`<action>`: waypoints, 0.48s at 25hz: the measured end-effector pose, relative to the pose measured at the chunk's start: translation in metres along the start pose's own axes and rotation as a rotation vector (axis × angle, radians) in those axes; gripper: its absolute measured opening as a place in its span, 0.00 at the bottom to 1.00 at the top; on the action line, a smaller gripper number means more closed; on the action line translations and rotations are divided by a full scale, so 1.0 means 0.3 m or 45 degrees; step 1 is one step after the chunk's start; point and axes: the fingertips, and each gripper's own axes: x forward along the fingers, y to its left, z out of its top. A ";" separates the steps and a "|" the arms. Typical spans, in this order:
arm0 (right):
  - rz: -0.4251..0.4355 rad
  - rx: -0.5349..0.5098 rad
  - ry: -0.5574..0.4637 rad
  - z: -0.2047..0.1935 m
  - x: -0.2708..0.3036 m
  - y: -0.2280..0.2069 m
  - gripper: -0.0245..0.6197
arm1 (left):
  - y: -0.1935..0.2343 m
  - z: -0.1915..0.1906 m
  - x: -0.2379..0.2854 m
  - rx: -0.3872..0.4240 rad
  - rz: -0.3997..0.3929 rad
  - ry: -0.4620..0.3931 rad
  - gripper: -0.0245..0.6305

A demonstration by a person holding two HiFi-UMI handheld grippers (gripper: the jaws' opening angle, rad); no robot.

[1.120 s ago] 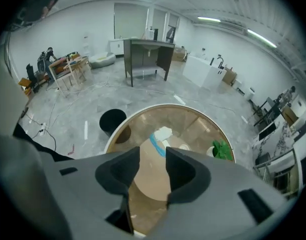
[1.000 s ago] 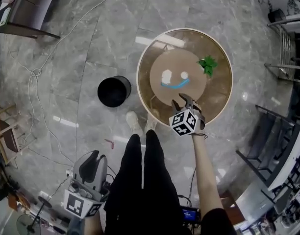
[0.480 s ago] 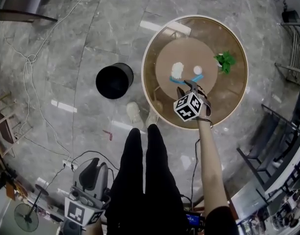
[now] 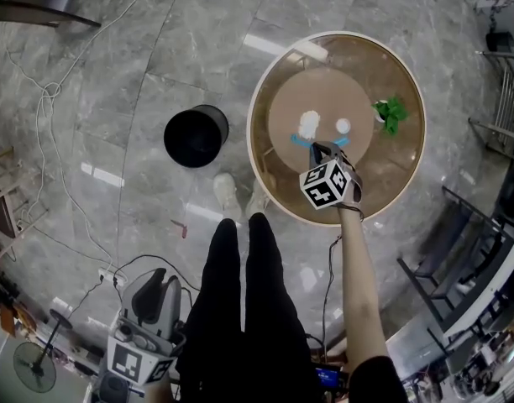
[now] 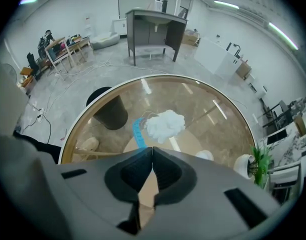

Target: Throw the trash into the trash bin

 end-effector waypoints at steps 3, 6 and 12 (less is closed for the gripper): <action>0.046 -0.043 0.037 -0.012 0.011 0.021 0.18 | 0.011 0.002 -0.003 -0.007 0.005 0.000 0.16; 0.083 -0.116 0.084 -0.024 0.029 0.039 0.24 | 0.022 -0.001 0.001 -0.012 0.008 0.002 0.16; 0.129 -0.195 0.079 -0.011 0.003 0.072 0.24 | 0.027 0.020 0.015 -0.049 0.006 -0.019 0.16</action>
